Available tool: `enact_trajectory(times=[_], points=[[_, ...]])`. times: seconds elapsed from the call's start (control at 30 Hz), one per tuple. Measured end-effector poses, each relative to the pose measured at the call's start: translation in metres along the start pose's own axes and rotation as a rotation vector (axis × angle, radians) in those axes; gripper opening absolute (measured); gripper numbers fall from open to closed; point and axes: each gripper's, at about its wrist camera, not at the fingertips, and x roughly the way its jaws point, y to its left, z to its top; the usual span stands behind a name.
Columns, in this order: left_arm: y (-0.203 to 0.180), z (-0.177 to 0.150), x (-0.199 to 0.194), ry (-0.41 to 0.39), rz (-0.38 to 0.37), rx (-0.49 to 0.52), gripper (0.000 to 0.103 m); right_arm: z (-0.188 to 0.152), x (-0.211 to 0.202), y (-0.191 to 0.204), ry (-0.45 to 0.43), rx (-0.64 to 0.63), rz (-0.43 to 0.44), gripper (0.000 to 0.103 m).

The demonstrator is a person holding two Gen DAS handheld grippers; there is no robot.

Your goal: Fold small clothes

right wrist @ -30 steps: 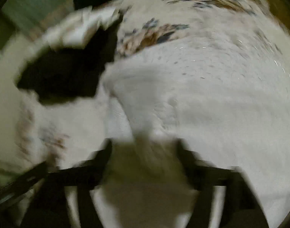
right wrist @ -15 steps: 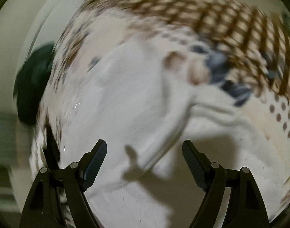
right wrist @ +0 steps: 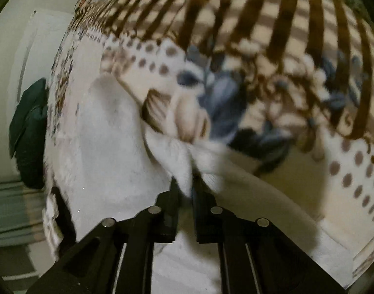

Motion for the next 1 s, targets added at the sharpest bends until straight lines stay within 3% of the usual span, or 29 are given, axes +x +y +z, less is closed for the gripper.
enact_trajectory(times=[0.07, 0.13, 0.17, 0.2, 0.23, 0.37, 0.47, 0.63, 0.73, 0.93, 0.97, 1.0], points=[[-0.001, -0.001, -0.008, -0.003, -0.024, -0.017, 0.028, 0.0, -0.013, 0.003, -0.01, -0.045, 0.009, 0.027], [0.0, -0.008, -0.018, -0.004, -0.03, -0.012, 0.045, 0.002, -0.026, 0.013, -0.038, -0.092, 0.02, 0.044], [0.001, -0.012, -0.022, 0.001, -0.027, -0.007, 0.065, 0.004, -0.029, 0.022, -0.04, -0.106, 0.025, 0.056], [0.004, -0.019, -0.027, 0.009, -0.017, 0.0, 0.079, 0.005, -0.034, 0.029, -0.036, -0.119, 0.034, 0.059], [0.007, -0.027, -0.032, 0.019, -0.016, 0.004, 0.081, 0.004, -0.039, 0.032, -0.027, -0.134, 0.045, 0.063], [0.027, -0.071, -0.057, 0.061, -0.026, 0.0, 0.082, -0.016, -0.067, 0.024, 0.016, -0.239, -0.011, 0.082], [0.042, -0.118, -0.068, 0.13, -0.008, 0.006, 0.082, -0.041, -0.077, 0.012, 0.029, -0.309, -0.105, 0.086], [0.06, -0.192, -0.062, 0.239, 0.021, -0.014, 0.082, -0.07, -0.098, -0.063, 0.068, -0.265, -0.227, 0.086], [0.065, -0.225, -0.052, 0.249, 0.033, -0.038, 0.082, -0.079, -0.1, -0.102, 0.095, -0.229, -0.234, 0.086], [0.073, -0.262, -0.028, 0.257, 0.018, -0.124, 0.082, -0.104, -0.066, -0.157, 0.298, -0.216, -0.163, 0.085], [0.072, -0.266, -0.028, 0.236, 0.008, -0.128, 0.076, -0.107, -0.061, -0.161, 0.311, -0.222, -0.158, 0.08], [0.071, -0.269, -0.03, 0.212, 0.0, -0.123, 0.043, -0.11, -0.06, -0.164, 0.303, -0.24, -0.15, 0.072]])
